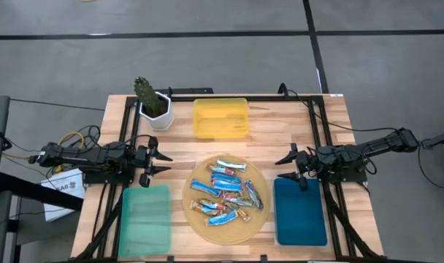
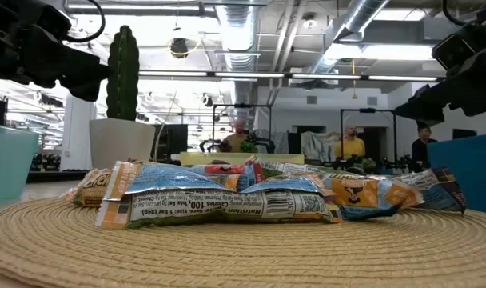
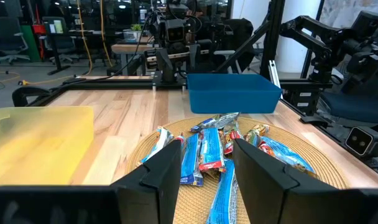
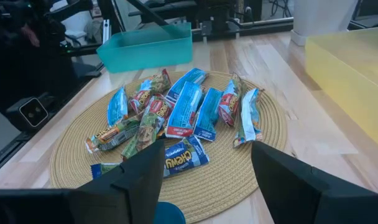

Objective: Pick and place Granola Bars by type

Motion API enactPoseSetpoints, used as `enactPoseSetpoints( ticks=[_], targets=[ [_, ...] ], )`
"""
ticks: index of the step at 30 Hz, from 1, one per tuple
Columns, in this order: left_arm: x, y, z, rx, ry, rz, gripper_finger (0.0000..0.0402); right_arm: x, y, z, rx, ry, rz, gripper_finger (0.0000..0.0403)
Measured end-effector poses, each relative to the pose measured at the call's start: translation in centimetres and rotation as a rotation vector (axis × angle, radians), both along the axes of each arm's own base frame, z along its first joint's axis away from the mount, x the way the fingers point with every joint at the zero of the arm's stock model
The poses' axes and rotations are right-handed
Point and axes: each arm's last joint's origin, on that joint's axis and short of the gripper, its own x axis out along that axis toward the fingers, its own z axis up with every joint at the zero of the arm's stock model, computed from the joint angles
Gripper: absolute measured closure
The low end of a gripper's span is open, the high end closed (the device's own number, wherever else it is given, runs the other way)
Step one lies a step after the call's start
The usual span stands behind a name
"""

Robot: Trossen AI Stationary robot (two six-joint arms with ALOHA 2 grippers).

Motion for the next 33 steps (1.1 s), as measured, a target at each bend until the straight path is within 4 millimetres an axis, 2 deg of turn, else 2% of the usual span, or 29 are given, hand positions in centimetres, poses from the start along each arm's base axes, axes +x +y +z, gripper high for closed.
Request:
enactPoseSetpoints(
  ticks=[8,17,24,33],
  targets=[
    [0.00,0.00,0.00,-0.006,0.001,0.000,0.0262,0.00,0.00,0.00,0.000,0.000,0.000,0.0168],
    [0.00,0.02,0.00,-0.351,0.035,0.018,0.0262,0.00,0.00,0.00,0.000,0.000,0.000,0.0168],
    [0.01,0.13,-0.04,-0.402,0.037,0.060,0.0262,0.00,0.00,0.01,0.000,-0.001,0.000,0.0168],
    [0.02,0.19,-0.03,-0.644,0.049,0.084,0.0262,0.00,0.00,0.01,0.000,0.000,0.000,0.0168]
  ],
)
